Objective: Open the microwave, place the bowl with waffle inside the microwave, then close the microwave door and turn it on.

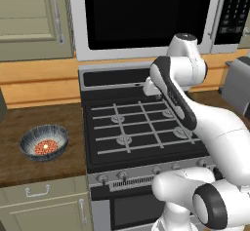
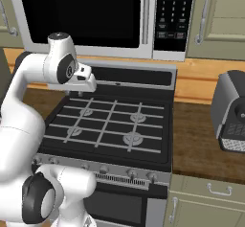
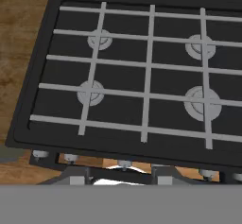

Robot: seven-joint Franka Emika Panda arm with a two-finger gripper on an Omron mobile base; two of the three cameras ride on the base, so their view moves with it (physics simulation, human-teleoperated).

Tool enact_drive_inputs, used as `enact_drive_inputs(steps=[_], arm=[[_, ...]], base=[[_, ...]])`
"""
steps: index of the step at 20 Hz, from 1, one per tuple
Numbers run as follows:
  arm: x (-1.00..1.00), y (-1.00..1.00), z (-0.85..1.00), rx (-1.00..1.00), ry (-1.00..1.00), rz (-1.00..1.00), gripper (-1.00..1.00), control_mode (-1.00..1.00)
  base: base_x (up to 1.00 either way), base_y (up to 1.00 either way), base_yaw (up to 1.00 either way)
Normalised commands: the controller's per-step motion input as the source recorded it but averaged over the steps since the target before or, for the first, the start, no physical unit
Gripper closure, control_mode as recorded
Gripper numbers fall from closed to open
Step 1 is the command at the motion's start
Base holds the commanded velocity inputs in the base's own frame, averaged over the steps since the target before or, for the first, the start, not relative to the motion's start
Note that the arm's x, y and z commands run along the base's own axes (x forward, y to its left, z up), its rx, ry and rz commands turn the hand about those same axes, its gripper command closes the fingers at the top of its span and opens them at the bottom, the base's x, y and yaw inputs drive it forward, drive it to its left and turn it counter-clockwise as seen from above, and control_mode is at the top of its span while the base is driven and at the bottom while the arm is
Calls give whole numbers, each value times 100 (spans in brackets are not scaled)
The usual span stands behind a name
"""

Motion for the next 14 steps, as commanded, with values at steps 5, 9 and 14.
enact_drive_inputs(steps=[5,9,14], arm=[[-31,-19,23,0,-15,0,-100,-100],[-43,-52,60,0,-30,0,-100,-100],[-10,-44,38,0,-26,0,-100,-100]], base=[[0,0,0],[0,0,0],[0,0,0]])
